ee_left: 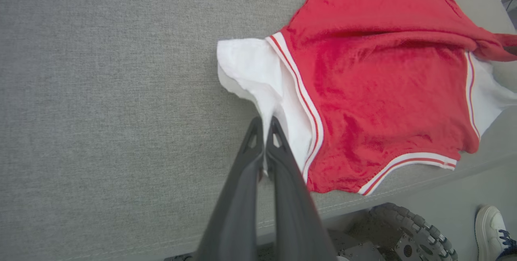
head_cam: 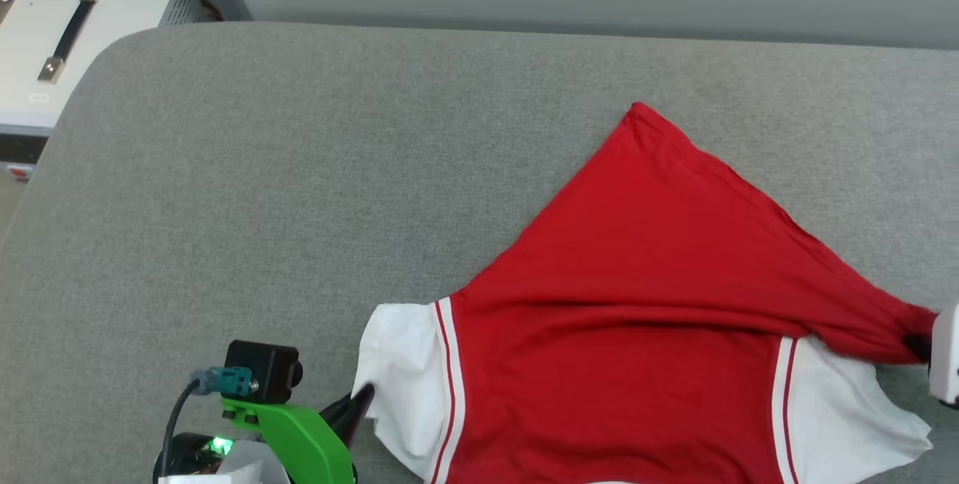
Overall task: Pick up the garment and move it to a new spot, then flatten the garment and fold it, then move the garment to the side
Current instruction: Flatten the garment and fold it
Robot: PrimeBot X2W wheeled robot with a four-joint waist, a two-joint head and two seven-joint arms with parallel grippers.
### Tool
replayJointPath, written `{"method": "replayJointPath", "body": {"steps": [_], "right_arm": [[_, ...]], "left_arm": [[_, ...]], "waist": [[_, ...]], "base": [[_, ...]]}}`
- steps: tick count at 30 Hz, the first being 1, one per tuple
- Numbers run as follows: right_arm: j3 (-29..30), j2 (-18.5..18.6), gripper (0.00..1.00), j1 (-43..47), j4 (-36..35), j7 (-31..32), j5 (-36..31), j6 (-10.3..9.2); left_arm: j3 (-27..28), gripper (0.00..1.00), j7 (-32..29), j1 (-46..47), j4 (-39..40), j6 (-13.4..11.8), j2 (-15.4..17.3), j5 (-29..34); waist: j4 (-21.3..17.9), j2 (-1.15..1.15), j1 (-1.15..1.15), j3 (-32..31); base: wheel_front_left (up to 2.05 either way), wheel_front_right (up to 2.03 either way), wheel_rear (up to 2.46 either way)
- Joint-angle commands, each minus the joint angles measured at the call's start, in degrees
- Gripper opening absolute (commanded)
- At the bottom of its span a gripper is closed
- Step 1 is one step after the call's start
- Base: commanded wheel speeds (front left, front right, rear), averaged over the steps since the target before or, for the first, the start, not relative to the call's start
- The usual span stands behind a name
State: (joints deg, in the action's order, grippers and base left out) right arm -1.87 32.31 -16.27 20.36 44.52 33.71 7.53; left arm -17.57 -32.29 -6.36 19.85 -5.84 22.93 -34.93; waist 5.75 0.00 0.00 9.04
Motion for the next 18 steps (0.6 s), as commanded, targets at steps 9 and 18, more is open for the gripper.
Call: {"method": "replayJointPath", "body": {"steps": [9, 18], "right_arm": [[6.40, -3.84, 0.00, 12.77, -7.20, 0.12, -0.28, -0.04], [10.30, -7.39, 0.00, 18.76, -10.71, 1.83, -1.36, -0.04]], "left_arm": [[-0.60, 0.00, 1.30, -1.15, -1.43, -0.43, -0.99, -0.86], [-2.03, 0.00, 1.53, -0.02, -2.90, 0.52, -1.57, -0.93]], "waist": [[-3.16, 0.00, 0.00, -4.46], [-2.29, 0.00, 0.00, -3.85]], "base": [[0.00, 0.00, 0.00], [0.00, 0.00, 0.00]]}}
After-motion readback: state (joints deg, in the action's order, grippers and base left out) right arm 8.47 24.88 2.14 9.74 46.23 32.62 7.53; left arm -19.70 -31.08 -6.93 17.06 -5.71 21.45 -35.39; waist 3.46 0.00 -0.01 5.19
